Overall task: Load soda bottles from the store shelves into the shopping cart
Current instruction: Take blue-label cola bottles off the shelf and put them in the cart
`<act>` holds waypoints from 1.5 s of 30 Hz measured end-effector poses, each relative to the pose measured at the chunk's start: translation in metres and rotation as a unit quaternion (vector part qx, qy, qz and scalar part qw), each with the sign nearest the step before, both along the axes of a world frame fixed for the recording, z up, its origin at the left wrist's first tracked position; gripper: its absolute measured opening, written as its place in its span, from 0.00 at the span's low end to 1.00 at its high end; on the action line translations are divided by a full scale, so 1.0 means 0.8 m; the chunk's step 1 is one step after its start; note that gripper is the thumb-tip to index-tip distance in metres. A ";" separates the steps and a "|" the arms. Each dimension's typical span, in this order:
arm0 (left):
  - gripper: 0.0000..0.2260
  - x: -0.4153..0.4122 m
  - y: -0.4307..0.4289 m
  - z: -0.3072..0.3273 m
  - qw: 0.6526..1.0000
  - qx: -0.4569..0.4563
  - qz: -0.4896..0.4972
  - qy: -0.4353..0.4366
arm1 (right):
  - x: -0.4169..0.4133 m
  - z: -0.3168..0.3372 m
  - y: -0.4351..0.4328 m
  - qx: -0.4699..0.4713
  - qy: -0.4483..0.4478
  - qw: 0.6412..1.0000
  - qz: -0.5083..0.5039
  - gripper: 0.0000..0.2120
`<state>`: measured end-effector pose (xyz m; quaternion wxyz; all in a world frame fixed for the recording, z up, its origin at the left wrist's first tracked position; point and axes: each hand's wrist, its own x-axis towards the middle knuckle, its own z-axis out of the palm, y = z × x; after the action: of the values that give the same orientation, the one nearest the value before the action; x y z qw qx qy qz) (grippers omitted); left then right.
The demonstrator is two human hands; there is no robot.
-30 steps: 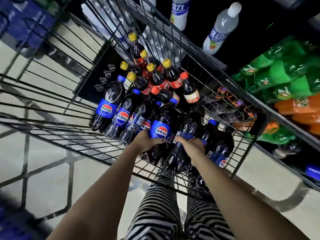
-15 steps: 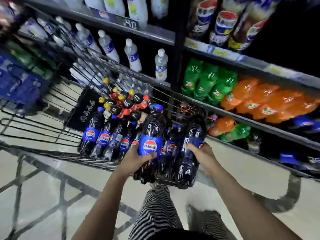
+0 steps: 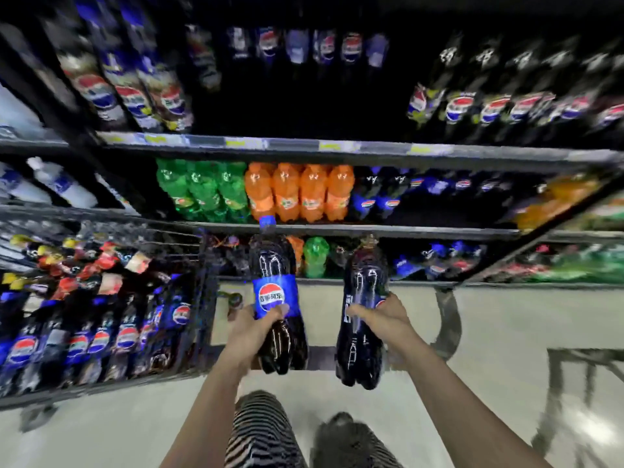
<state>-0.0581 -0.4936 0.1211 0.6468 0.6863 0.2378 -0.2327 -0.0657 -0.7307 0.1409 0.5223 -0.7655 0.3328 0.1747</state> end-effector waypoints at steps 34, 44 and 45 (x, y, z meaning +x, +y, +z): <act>0.09 0.315 -0.635 -0.266 0.948 -0.069 -0.157 -0.268 | 0.252 -0.237 -0.558 -0.083 -0.277 0.948 -0.136 0.33; 0.13 0.373 -0.680 -0.296 0.852 -0.027 -0.078 -0.517 | 0.326 -0.272 -0.591 -0.174 -0.464 0.851 -0.175 0.38; 0.14 0.375 -0.679 -0.300 0.843 -0.011 -0.065 -0.535 | 0.330 -0.277 -0.591 -0.184 -0.470 0.844 -0.180 0.40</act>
<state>0.2422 -1.0364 -0.1190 0.6647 0.7107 -0.1928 0.1259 0.1986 -1.2033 -0.0806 0.4880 -0.7644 0.2055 -0.3678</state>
